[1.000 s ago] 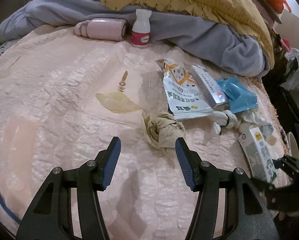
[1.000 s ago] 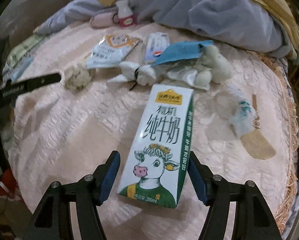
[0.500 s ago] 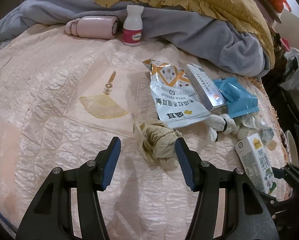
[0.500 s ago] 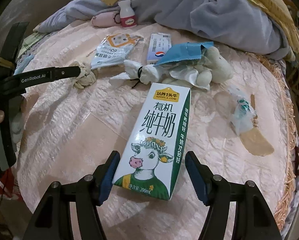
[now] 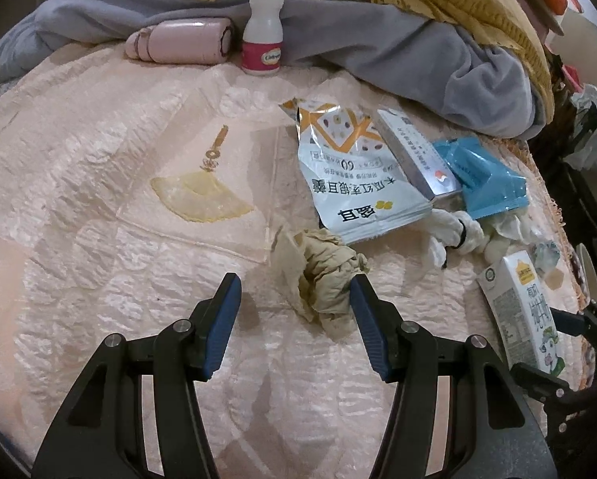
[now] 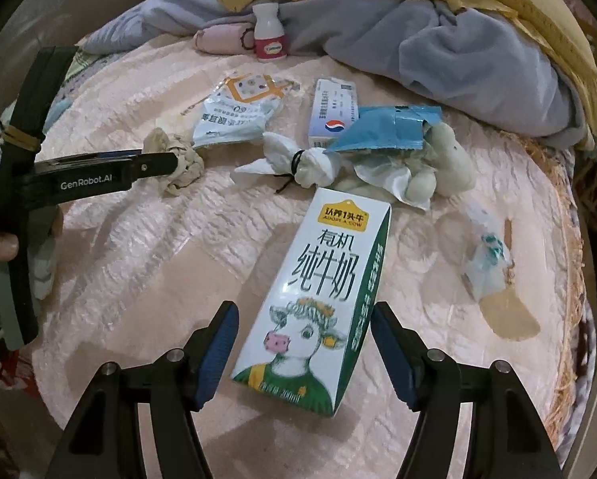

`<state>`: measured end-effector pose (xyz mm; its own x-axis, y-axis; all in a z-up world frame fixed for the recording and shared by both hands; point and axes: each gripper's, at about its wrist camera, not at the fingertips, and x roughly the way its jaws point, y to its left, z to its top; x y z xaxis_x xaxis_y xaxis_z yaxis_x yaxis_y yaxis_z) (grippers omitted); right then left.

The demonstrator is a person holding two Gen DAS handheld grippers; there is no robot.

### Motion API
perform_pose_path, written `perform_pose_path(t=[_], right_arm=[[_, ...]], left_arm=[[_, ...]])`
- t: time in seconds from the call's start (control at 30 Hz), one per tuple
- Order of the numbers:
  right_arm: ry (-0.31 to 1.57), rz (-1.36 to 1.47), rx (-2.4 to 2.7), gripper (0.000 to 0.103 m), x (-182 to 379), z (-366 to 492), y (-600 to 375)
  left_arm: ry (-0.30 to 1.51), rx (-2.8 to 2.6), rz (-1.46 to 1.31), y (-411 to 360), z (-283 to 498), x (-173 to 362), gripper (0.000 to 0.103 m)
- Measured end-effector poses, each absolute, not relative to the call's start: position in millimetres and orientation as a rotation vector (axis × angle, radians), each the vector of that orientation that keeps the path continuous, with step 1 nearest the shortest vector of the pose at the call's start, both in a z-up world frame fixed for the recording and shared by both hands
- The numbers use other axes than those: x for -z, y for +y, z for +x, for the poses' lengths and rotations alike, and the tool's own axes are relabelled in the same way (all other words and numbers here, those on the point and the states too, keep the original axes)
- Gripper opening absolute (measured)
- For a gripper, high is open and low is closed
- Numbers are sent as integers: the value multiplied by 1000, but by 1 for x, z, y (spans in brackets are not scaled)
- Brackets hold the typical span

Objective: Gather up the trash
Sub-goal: 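Grasp the crumpled beige paper with the left gripper while the right grasps the milk carton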

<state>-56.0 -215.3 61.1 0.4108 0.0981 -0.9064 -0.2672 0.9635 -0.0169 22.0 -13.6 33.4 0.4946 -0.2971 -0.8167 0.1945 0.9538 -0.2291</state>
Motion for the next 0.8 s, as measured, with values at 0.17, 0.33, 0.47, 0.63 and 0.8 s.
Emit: perform_pose_path(t=[0.17, 0.33, 0.47, 0.63, 0.8], right_arm=[[1145, -90, -278, 66, -54, -42, -222], [1148, -12, -323, 70, -52, -29, -230], [1161, -3, -320, 70, -44, -21, -232], [1112, 26, -320, 55, -46, -39, -246], [1060, 100, -359, 52, -62, -70, -271]], left_arm=[[1033, 314, -183, -13, 27, -30, 55], [1023, 283, -220, -16, 30, -34, 55], [1044, 272, -235, -29, 37, -28, 56], [1042, 290, -245, -39, 35, -23, 28], [1019, 321, -262, -41, 12, -40, 21]])
